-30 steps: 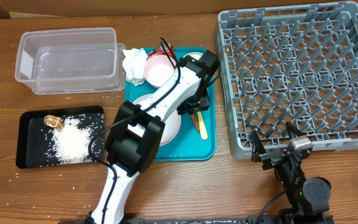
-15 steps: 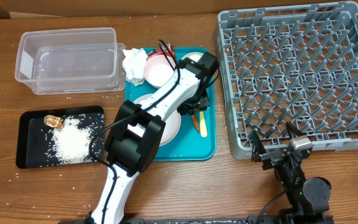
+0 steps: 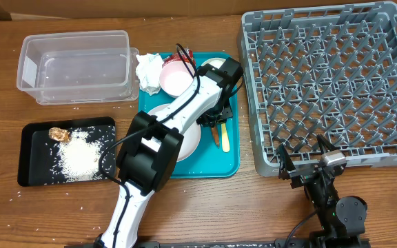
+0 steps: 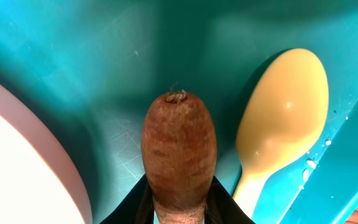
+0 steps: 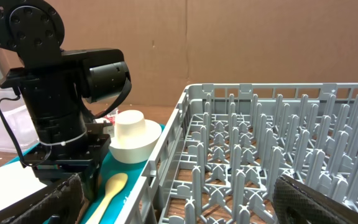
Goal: Sort waste into correct bins and load items into the dishwasher
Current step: 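Lift the carrot and carry it left toward the black tray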
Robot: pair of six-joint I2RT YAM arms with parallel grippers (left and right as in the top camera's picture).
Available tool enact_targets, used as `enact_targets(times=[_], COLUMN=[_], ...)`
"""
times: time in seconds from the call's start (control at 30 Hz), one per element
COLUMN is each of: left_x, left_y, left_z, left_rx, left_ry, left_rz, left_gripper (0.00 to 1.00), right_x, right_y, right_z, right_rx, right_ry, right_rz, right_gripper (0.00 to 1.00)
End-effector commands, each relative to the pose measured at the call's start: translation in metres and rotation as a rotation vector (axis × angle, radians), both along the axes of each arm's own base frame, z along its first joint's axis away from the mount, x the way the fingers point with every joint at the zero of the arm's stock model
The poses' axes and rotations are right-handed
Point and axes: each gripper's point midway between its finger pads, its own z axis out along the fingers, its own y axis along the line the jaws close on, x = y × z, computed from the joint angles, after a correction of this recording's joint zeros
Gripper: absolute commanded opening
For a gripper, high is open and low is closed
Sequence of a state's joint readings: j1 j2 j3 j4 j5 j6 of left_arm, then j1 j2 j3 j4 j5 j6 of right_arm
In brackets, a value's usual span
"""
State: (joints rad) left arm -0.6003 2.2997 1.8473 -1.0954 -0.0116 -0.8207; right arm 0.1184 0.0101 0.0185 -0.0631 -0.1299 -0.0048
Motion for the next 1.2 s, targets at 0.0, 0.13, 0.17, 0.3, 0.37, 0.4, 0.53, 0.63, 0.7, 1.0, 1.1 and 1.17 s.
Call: enact_targets(times=[0.0,0.13,0.17,0.3,0.37,0.4,0.53,0.63,0.7,1.0,1.1,1.17], left_x=[0.013,0.020,0.022,0.026,0.028,0.029,0.035,0.041,0.046,0.059,0.050,0.044], left_y=[-0.006,-0.010,-0.010,-0.003,0.008,0.017,0.056,0.091,0.119,0.231,0.267,0.287], left_z=[0.029,0.053,0.060,0.084,0.095,0.101,0.116,0.124,0.130,0.172,0.183,0.184], left_rx=[-0.038,-0.053,-0.054,-0.054,-0.043,-0.029,0.027,0.064,0.096,0.080,0.084,0.089], left_ry=[-0.059,-0.084,-0.087,-0.091,-0.083,-0.080,-0.062,-0.047,-0.046,-0.101,-0.097,-0.079], left_rz=[-0.035,-0.054,-0.061,-0.058,-0.041,-0.031,0.037,0.105,0.157,0.422,0.516,0.560], left_gripper=[0.23,0.23,0.23,0.23,0.24,0.24,0.24,0.24,0.23,0.23,0.23,0.21], right_x=[0.000,0.000,0.000,0.000,0.000,0.000,0.000,0.000,0.000,0.000,0.000,0.000], right_y=[0.000,0.000,0.000,0.000,0.000,0.000,0.000,0.000,0.000,0.000,0.000,0.000], right_z=[-0.002,-0.002,-0.002,-0.002,-0.002,-0.002,-0.002,-0.003,-0.003,-0.004,-0.005,-0.005], right_rx=[-0.007,-0.007,-0.007,-0.007,-0.007,-0.007,-0.007,-0.007,-0.007,-0.007,-0.008,-0.008], right_ry=[-0.003,-0.003,-0.003,-0.003,-0.003,-0.003,-0.003,-0.002,-0.002,0.004,0.008,0.008], right_rz=[-0.004,-0.004,-0.004,-0.004,-0.004,-0.004,-0.004,-0.004,-0.004,-0.004,-0.004,-0.004], right_gripper=[1.00,1.00,1.00,1.00,1.00,1.00,1.00,1.00,1.00,1.00,1.00,1.00])
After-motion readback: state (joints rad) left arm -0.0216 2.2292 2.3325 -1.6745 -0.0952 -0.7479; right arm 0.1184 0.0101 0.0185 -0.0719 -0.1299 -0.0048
